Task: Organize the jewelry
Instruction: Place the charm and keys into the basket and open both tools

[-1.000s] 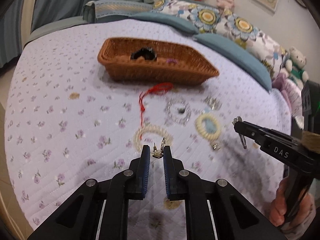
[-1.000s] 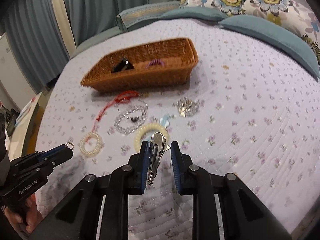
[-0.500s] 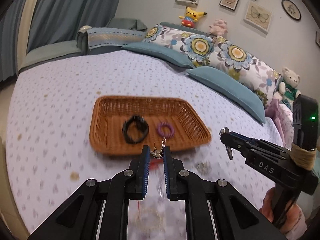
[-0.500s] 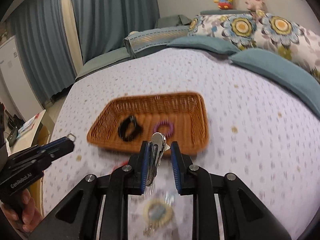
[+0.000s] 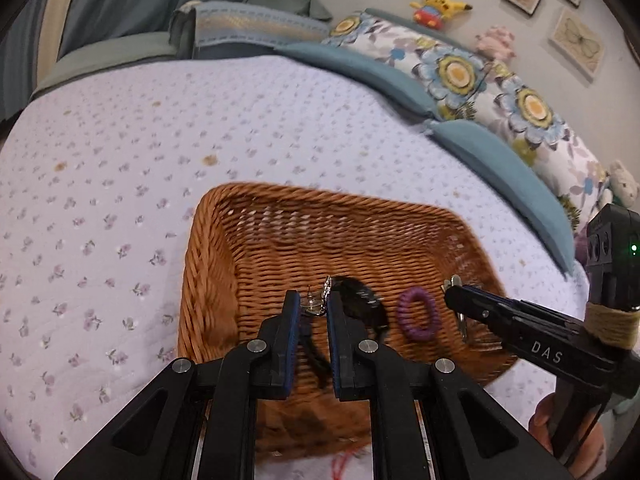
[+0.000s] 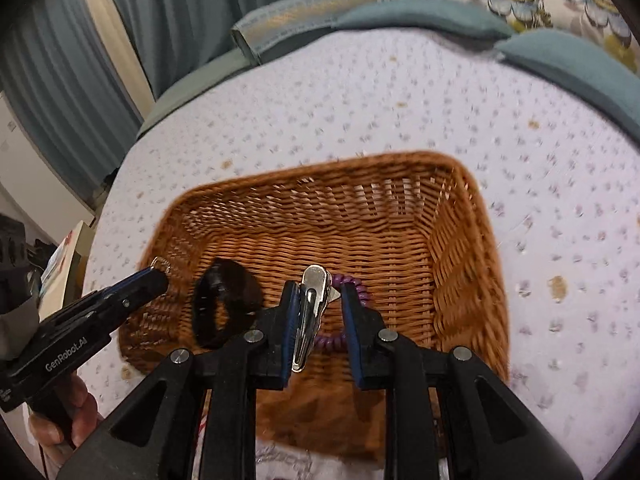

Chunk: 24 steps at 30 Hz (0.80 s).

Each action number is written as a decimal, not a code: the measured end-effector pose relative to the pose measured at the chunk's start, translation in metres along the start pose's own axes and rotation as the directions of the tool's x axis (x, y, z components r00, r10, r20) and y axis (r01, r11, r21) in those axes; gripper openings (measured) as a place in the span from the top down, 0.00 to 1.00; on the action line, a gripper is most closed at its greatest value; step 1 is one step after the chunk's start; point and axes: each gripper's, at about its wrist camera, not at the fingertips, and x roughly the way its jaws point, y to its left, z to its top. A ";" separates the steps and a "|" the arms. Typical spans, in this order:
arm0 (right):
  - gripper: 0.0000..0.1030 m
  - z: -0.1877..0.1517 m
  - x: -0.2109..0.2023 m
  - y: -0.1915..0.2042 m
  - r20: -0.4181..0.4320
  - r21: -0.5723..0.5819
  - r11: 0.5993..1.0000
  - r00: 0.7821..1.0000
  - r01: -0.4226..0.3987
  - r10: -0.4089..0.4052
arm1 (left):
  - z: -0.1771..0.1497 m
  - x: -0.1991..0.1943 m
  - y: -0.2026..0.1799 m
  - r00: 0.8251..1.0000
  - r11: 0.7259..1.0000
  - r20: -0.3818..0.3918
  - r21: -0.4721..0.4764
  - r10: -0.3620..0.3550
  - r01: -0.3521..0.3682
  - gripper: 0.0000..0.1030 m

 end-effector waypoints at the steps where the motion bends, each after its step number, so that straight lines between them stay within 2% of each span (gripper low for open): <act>1: 0.75 0.000 0.003 -0.003 -0.004 0.007 1.000 1.000 -0.002 0.002 | 0.000 0.004 0.001 1.000 1.000 -0.008 -0.003 0.000 0.000 0.87; 5: 0.75 -0.001 0.014 -0.006 -0.015 0.010 1.000 1.000 0.020 -0.020 | -0.004 0.017 0.005 0.999 1.000 -0.037 -0.006 0.021 -0.021 0.87; 10: 0.75 -0.002 0.020 -0.006 -0.033 0.007 0.999 0.999 0.043 -0.042 | -0.005 0.016 0.007 0.999 1.000 -0.033 -0.010 0.019 -0.019 0.87; 12: 0.66 -0.004 0.019 -0.008 -0.043 0.017 0.999 0.999 0.032 -0.031 | -0.004 0.016 0.008 0.999 1.000 -0.036 -0.015 0.011 -0.012 0.85; 13: 0.62 -0.004 0.017 -0.008 -0.039 0.021 1.000 0.999 0.010 -0.010 | -0.005 0.016 0.008 0.999 1.000 -0.042 -0.017 0.006 -0.006 0.78; 15: 0.61 -0.008 0.010 -0.006 -0.023 0.009 1.000 1.000 0.009 -0.009 | -0.005 0.013 0.006 0.999 1.000 -0.046 -0.017 0.008 -0.009 0.63; 16: 0.60 -0.009 0.005 -0.005 -0.016 0.001 1.000 1.000 0.012 -0.012 | -0.007 0.009 0.003 0.999 1.000 -0.034 -0.004 0.014 -0.014 0.61; 20: 0.60 -0.022 -0.030 0.003 0.015 -0.026 1.000 1.000 0.002 -0.001 | -0.010 -0.012 -0.009 1.000 1.000 -0.012 0.027 -0.009 0.009 0.61; 24: 0.60 -0.043 -0.070 0.011 0.049 -0.054 0.999 0.999 -0.005 0.007 | -0.018 -0.056 -0.027 0.998 0.997 0.044 0.063 -0.053 0.050 0.61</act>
